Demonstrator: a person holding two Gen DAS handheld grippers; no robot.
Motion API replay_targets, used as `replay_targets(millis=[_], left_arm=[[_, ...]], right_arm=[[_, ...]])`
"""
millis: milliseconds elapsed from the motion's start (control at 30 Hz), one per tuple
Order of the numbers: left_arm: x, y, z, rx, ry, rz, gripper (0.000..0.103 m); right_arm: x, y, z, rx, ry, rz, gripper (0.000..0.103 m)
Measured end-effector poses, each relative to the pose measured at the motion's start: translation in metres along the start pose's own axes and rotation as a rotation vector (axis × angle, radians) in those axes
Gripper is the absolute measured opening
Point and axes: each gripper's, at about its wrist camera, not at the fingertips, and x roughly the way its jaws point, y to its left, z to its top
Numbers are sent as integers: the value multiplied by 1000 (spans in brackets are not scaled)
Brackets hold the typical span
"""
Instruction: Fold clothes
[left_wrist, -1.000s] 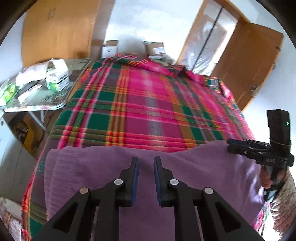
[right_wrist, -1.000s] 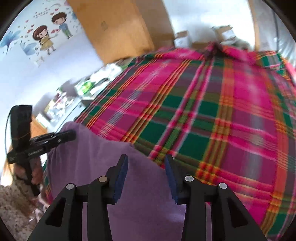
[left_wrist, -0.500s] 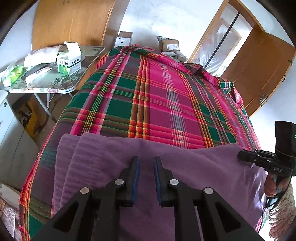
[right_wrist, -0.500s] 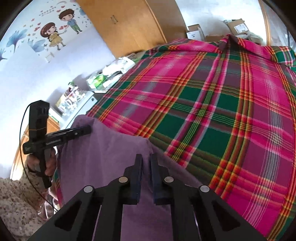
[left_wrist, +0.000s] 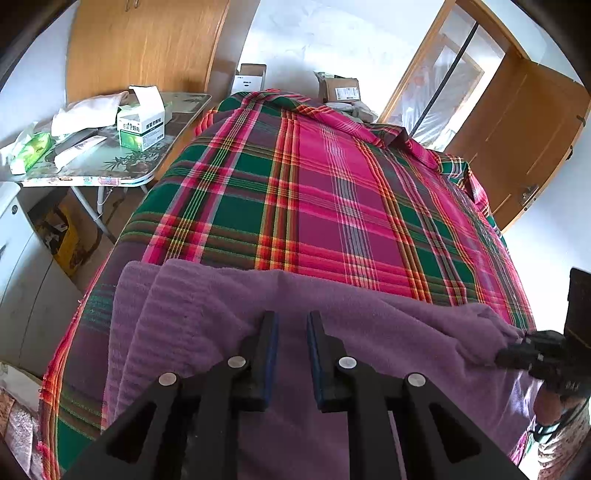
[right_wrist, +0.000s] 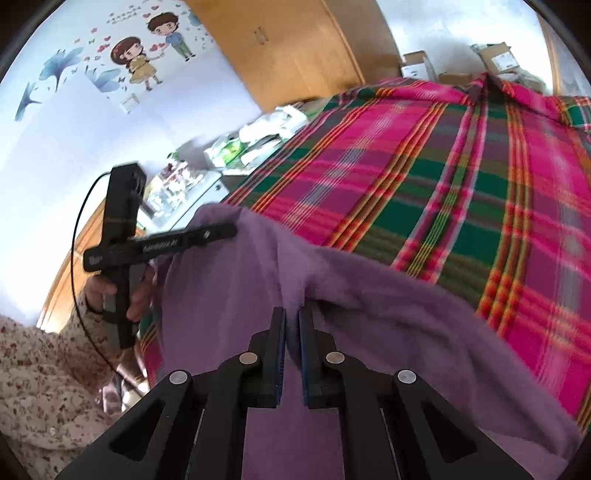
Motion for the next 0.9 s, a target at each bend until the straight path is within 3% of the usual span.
replay_targets(millis=[200,367,700,900], left_arm=[[0,0,0,1,-1,2,16],[1,0,0,2,-1,3,16],[0,3,-1,-14,-6,-16,16],[0,3,-1,-9,-3,-16,16]], right_arm=[[12,-5,-4,53,33,10,12],[11,-12,-4,79,67,14,22],[35,-15,18,82,151,88,26],[45,-20,30,102,129,117,27]])
